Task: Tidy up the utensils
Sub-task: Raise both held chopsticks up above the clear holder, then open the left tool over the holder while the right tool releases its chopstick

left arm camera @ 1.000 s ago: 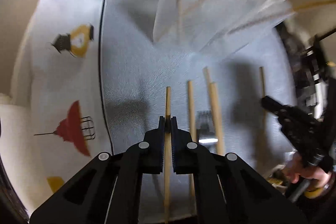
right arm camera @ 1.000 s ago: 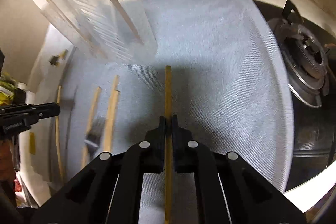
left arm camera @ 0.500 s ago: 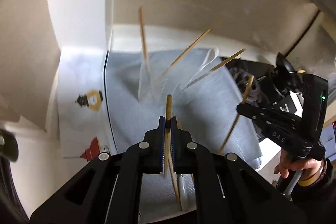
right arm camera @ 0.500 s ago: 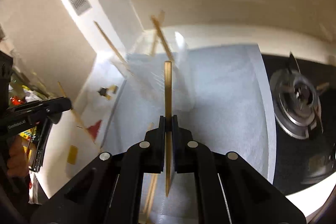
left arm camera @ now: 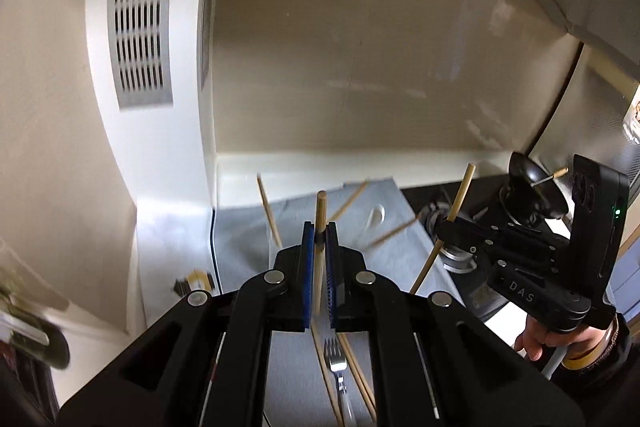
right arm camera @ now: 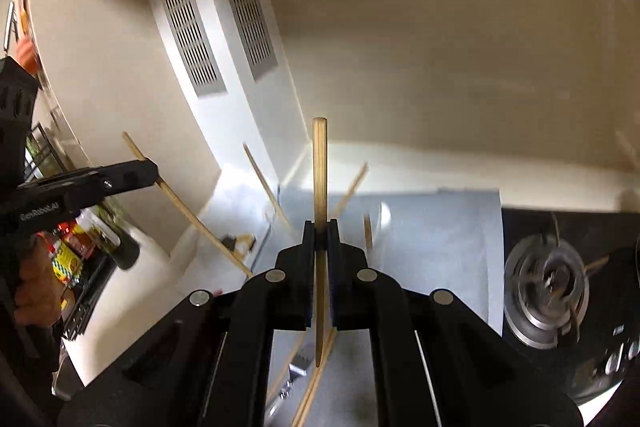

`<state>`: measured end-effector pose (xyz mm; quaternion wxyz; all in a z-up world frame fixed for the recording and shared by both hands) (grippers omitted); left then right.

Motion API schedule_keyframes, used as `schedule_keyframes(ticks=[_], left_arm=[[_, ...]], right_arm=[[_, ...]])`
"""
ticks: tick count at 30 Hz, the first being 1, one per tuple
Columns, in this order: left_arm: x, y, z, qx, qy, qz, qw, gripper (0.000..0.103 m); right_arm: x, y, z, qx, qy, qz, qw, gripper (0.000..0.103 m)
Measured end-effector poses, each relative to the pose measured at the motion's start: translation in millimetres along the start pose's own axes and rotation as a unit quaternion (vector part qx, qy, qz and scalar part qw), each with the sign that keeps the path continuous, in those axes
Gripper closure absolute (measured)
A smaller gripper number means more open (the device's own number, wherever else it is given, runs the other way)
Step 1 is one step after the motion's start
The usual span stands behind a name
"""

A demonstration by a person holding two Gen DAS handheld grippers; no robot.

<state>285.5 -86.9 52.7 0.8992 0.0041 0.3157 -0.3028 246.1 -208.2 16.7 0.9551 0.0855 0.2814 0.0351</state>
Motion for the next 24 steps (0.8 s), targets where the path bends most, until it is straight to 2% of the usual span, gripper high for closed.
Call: schedule_keyframes(ticks=[4,11,16,24], left_arm=[[-11,-5,25,0.005,-0.030,-0.008,0.9995,0.098],[-16,-10,62,0.023,-0.073,0.005,0.9970,0.098],[-5,-10,71,0.029,-0.079,0.013,0.9964,0.098],[24,4,65,0.018,-0.060,0.024,0.9978,0.098]], right_arm=[[-7,4,33,-0.010,-0.039,-0.005,0.999,0.097],[0,0,79,-0.025,-0.096,-0.038,0.994,0.097],[10,-2,88,-0.033,-0.117,-0.053,0.991,0.097],[36,-13,76,-0.027,-0.104,-0.066,0.992,0.097]])
Point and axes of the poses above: each gripper's, at about its wrist camera, not at the fingertips, and x roughly the way its jaws point, y to its left, z to its top, the point moved 9 cm from there along x, roughly the way its jaws point, and after that the axes turned 5 degrees about -y, right-handed, at the moved point
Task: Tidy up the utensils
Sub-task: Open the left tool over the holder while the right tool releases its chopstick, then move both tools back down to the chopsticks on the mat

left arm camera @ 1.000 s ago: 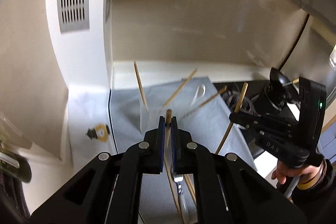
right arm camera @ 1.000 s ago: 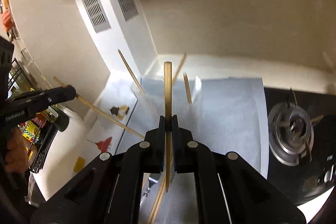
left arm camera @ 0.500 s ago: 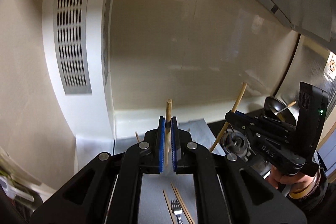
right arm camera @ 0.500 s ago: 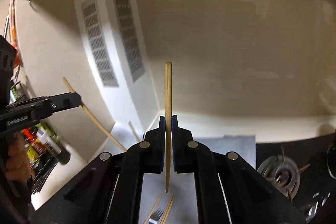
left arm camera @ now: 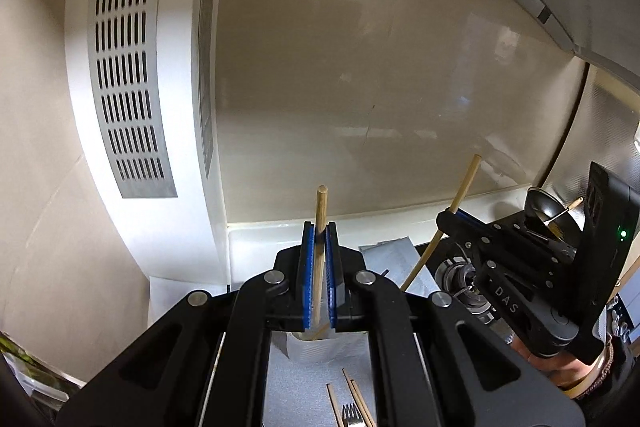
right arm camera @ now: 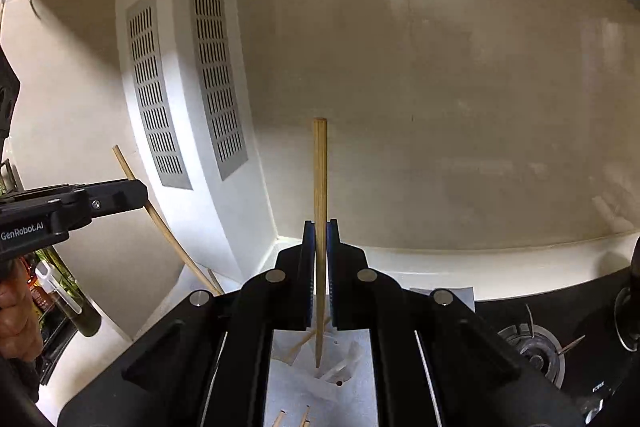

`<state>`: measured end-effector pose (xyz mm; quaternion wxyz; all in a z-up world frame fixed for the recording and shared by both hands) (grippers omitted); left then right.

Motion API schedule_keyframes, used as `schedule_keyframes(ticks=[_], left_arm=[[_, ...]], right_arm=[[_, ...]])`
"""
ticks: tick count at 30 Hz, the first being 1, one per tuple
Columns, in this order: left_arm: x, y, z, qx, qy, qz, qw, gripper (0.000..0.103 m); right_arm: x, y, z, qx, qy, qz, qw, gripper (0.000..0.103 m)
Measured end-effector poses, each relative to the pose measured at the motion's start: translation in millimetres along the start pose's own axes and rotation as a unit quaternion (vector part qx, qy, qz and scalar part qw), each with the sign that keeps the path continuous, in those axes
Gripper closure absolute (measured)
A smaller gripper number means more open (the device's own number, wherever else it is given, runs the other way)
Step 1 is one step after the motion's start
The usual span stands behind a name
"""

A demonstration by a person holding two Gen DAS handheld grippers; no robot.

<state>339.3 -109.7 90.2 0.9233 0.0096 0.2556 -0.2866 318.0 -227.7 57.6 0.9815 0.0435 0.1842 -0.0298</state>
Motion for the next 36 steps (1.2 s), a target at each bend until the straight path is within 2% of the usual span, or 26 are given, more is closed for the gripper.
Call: schedule_keyframes(ticks=[16,18,20,21,22,24,27,30,34,36], left_arm=[[46,12,-36,-0.001,0.054,0.016,0.9984,0.098],[49,14,-41,0.000,0.059,0.029,0.9979,0.097],[52,17,-47,0.001,0.071,0.037,0.9968,0.072],[51,20,-50,0.001,0.079,0.042,0.9960,0.033],[48,22,-51,0.000,0.075,0.048,0.9961,0.016],[41,27,-52,-0.001,0.064,0.062,0.9960,0.015],[32,32,-64,0.005,0.085,0.072,0.9938,0.014],[22,38,-83,0.013,0.104,0.101,0.9893,0.010],[9,40,-121,0.023,0.136,0.122,0.9829,0.009],[6,38,-145,0.013,0.160,0.118,0.9799,0.009]], right_arm=[[21,1,-35,0.006,0.038,-0.001,0.999,0.097],[22,4,-41,0.010,0.052,0.006,0.999,0.093],[20,7,-48,0.011,0.065,0.014,0.998,0.080],[19,7,-50,0.012,0.065,0.014,0.998,0.064],[16,8,-53,0.012,0.065,0.013,0.998,0.056],[9,9,-59,0.010,0.070,0.012,0.997,0.055],[-8,9,-66,0.015,0.075,0.012,0.997,0.047],[-27,12,-80,0.016,0.089,0.017,0.996,0.039],[-41,23,-122,-0.014,0.145,0.023,0.989,0.033],[-45,28,-147,-0.022,0.174,0.026,0.984,0.033]])
Point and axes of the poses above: each gripper's, at about its wrist camera, not at the fingertips, and x roughly the way its jaws point, y to its left, z to its top, the point moved 9 cm from there along x, roughly the way its jaws point, and after that the axes turned 5 degrees about -y, right-handed, at the moved point
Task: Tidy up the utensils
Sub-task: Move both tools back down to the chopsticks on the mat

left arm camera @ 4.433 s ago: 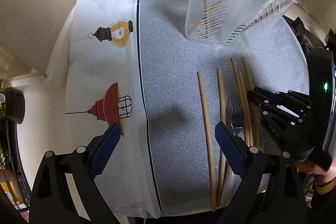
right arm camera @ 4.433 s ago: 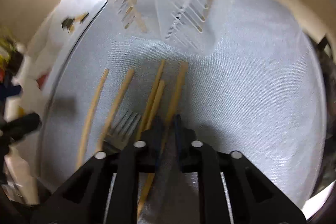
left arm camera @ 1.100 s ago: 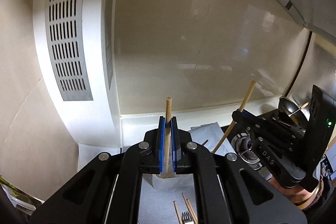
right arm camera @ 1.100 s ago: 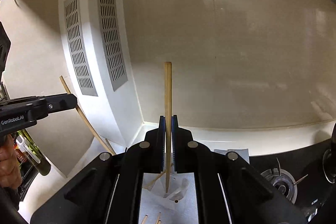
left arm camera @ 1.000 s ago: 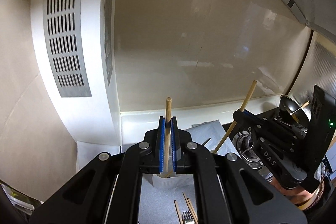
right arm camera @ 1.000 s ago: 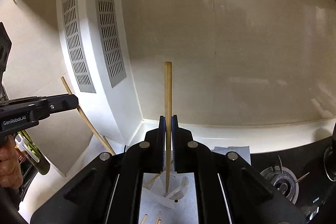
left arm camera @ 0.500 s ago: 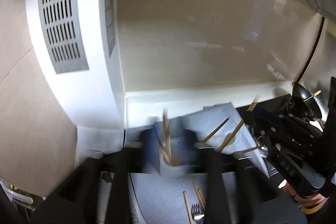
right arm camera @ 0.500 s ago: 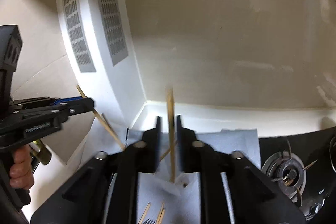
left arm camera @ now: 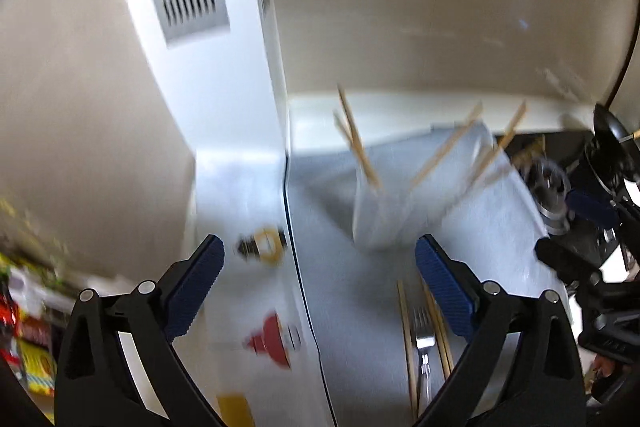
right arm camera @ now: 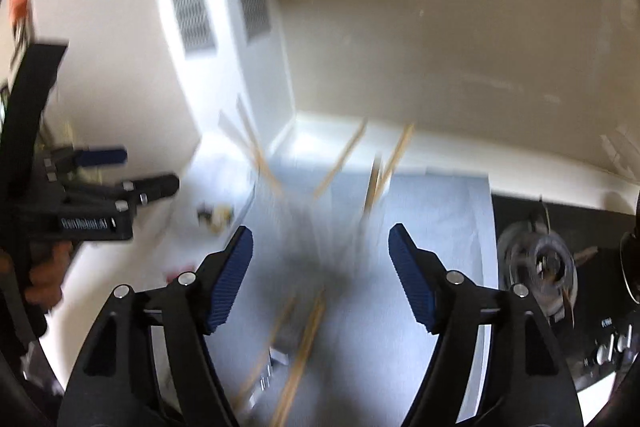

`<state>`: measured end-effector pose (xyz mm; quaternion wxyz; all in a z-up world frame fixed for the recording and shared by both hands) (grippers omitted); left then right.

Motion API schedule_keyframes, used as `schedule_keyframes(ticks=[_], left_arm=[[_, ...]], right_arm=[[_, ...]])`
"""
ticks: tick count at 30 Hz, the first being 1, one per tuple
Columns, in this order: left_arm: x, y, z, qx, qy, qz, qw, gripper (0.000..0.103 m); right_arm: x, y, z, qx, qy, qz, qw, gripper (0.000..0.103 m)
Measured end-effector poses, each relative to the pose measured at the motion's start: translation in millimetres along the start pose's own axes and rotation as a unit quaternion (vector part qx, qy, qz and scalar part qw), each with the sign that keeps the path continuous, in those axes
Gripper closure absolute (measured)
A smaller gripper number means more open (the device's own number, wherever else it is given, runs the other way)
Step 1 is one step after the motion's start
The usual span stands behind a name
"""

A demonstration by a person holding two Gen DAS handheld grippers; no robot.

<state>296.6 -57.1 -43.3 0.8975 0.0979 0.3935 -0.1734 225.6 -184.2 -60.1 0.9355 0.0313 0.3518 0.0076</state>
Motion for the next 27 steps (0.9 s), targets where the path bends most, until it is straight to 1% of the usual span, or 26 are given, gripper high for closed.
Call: schedule_keyframes(ticks=[3,4,7,14,27], left_arm=[[9,-3,-29,-0.003,0.026,0.006,0.9996,0.009],[13,-3,-38,-0.002,0.036,0.013,0.9993,0.009],[16,-3,-57,-0.007,0.055,0.016,0.9983,0.009],[14,-8,-76,-0.011,0.074,0.015,0.9971,0.009],[17,-4,-84,-0.020,0.085,0.019,0.9960,0.009]], right_arm=[[10,0,-33,0.013,0.043,-0.003,0.999,0.033],[13,0,-40,0.017,0.053,-0.001,0.998,0.033],[17,1,-55,0.021,0.074,-0.001,0.997,0.033],[13,1,-58,0.020,0.080,-0.002,0.997,0.033],[19,3,-68,0.029,0.093,0.000,0.995,0.033]])
Point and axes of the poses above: each gripper's, at about its wrist camera, not at the fingertips, and x roughly the way its jaws point, y to its left, z to its top, the point moved 9 cm from there along x, roughly the way its jaws point, and after that the axes turned 5 degrees about -y, right-handed, at the moved point
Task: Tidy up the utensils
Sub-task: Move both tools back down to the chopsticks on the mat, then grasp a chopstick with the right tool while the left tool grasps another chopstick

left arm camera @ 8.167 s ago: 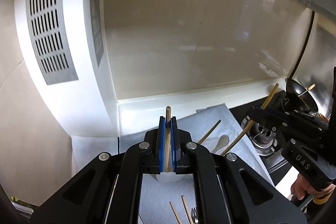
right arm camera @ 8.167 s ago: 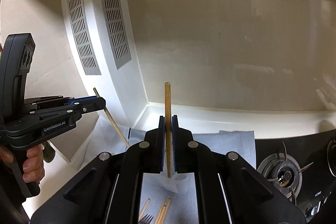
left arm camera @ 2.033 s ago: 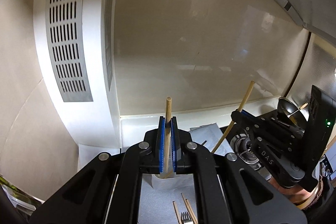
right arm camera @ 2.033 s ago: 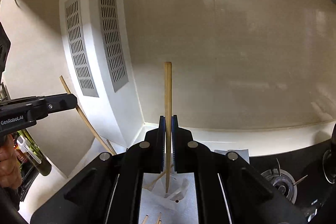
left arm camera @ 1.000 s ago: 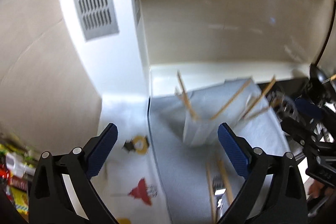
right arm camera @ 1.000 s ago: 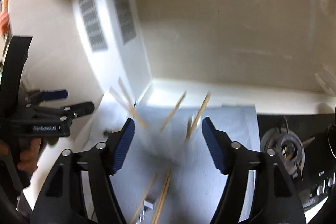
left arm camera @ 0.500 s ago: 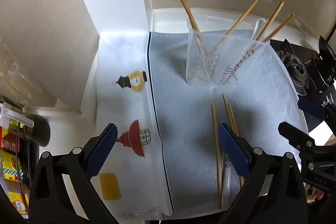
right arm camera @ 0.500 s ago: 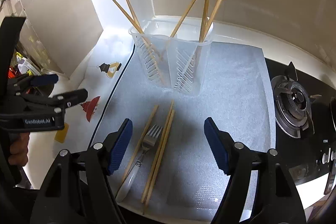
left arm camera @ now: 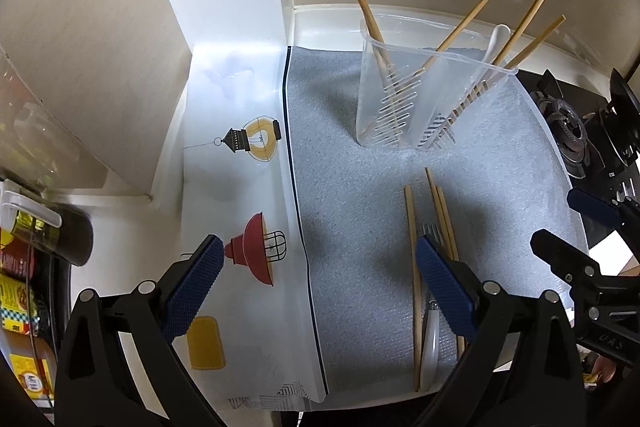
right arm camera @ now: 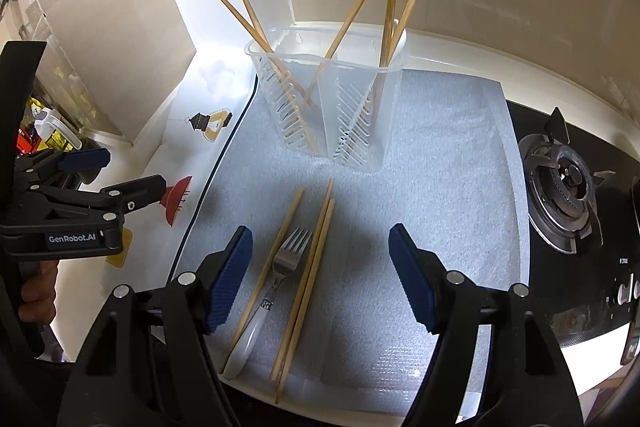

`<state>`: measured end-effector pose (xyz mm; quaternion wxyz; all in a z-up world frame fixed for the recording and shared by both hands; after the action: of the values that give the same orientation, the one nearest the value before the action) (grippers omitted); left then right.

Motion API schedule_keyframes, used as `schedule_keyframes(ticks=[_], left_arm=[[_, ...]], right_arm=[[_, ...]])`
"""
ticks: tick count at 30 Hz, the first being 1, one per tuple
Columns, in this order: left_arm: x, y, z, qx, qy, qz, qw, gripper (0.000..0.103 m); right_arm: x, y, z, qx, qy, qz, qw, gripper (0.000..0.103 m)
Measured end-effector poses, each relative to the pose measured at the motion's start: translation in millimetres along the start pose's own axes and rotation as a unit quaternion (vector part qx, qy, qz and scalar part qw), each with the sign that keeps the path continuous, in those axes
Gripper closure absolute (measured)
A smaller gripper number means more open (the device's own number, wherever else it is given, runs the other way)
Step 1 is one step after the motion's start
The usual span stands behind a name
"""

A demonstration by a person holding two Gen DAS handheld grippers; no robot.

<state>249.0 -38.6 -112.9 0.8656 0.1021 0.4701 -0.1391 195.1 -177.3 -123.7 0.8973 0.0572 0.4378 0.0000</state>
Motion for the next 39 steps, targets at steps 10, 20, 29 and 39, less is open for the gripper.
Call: schedule_keyframes(ticks=[10,20,29,39], left_arm=[[13,12,-10,-0.017,0.021,0.013,0.9995,0.009],[16,18,-18,-0.029,0.030,0.015,0.9990,0.009],[24,16,-19,-0.029,0.038,0.012,0.9988,0.009],[72,-22,-19,-0.010,0.082,-0.018,0.9964,0.009]], right_arm=[[91,-14,-31,0.047,0.102,0.026,0.993,0.088],[125,-2,-42,0.013,0.129,0.005,0.992,0.090],[124,-6,-48,-0.016,0.124,-0.037,0.991,0.097],[103,-77,-59,0.047,0.118,-0.087,0.988,0.097]])
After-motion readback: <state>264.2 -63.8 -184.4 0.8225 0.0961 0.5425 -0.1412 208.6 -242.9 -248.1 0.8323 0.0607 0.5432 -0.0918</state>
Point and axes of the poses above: each gripper's, at about its wrist camera, not at the fingertips, and x roughly the way its jaws point, y to its left, z to its top, the point moved 9 cm from there along x, roughly the way its jaws point, and after that the axes turned 5 degrees about -y, right-handed, at the moved point
